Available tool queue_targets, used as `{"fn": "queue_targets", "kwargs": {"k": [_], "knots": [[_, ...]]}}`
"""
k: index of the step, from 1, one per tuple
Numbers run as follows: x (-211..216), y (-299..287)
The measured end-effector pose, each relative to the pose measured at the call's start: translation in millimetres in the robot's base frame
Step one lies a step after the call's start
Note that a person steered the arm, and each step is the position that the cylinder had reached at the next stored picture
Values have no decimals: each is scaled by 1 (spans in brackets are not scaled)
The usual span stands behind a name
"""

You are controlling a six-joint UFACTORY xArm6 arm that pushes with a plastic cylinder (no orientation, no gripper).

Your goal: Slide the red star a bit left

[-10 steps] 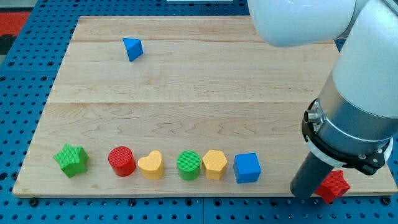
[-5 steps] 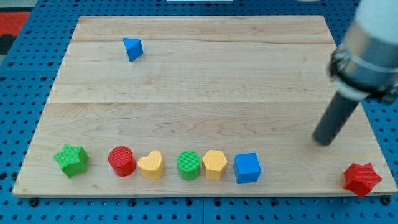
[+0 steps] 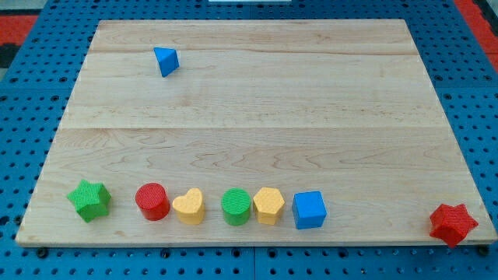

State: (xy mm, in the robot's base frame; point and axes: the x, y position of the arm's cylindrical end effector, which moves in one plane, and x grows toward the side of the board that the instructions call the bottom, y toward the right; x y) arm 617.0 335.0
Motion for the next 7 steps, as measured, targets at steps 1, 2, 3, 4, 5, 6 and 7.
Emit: {"fn": "queue_targets", "kwargs": {"k": [1, 2, 3, 4, 5, 6, 7], "knots": [[0, -11], [1, -29], [-1, -29], [-1, -29], [-6, -30], [-29, -35], [-28, -52]]}}
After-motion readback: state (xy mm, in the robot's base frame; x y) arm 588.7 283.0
